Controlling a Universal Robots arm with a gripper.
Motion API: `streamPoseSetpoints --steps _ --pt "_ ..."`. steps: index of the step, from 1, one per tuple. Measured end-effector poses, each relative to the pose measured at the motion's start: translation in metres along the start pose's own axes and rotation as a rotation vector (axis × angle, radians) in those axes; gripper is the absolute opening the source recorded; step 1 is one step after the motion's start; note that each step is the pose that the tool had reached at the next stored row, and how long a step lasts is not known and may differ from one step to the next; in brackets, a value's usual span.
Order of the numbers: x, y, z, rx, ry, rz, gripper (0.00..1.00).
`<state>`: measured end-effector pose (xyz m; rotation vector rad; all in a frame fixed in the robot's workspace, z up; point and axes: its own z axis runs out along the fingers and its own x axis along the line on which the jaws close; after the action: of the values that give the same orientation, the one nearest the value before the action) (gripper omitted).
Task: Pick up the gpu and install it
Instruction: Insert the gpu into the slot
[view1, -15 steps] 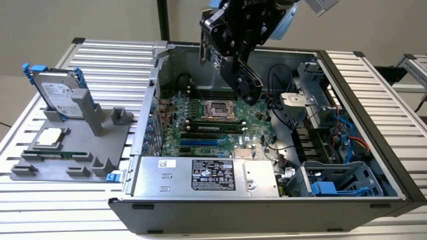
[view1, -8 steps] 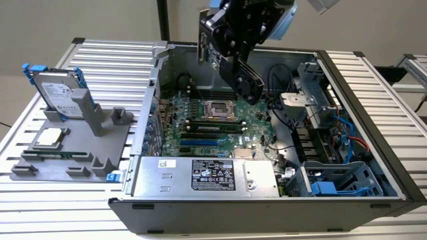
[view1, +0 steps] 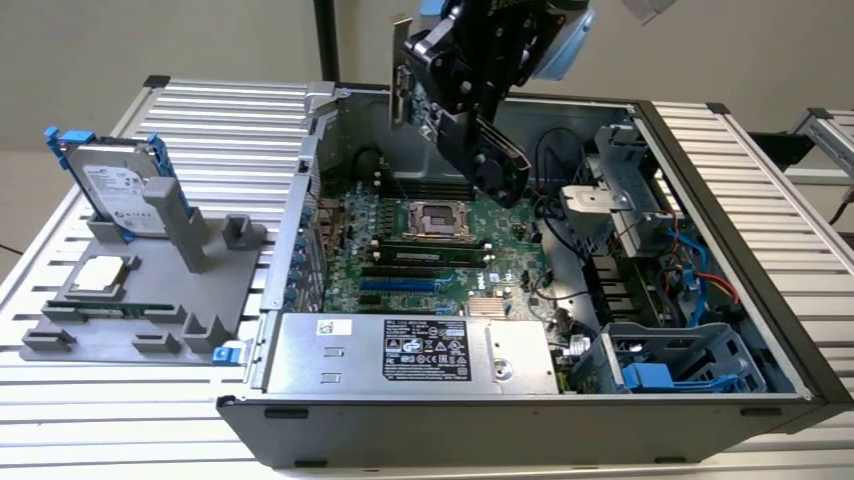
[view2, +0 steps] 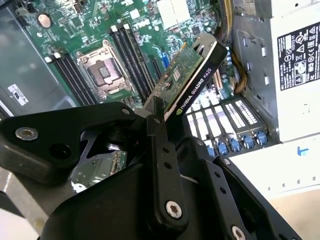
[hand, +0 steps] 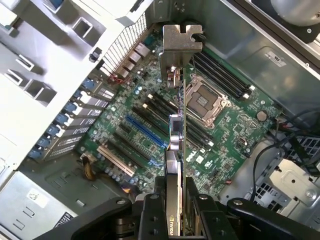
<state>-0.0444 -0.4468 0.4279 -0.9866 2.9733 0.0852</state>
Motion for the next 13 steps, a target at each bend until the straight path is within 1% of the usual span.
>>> streamPoseSetpoints --steps 13 --pt "0.0000 0.0000 -0.0009 -0.0021 0.0043 -0.087 0.00"
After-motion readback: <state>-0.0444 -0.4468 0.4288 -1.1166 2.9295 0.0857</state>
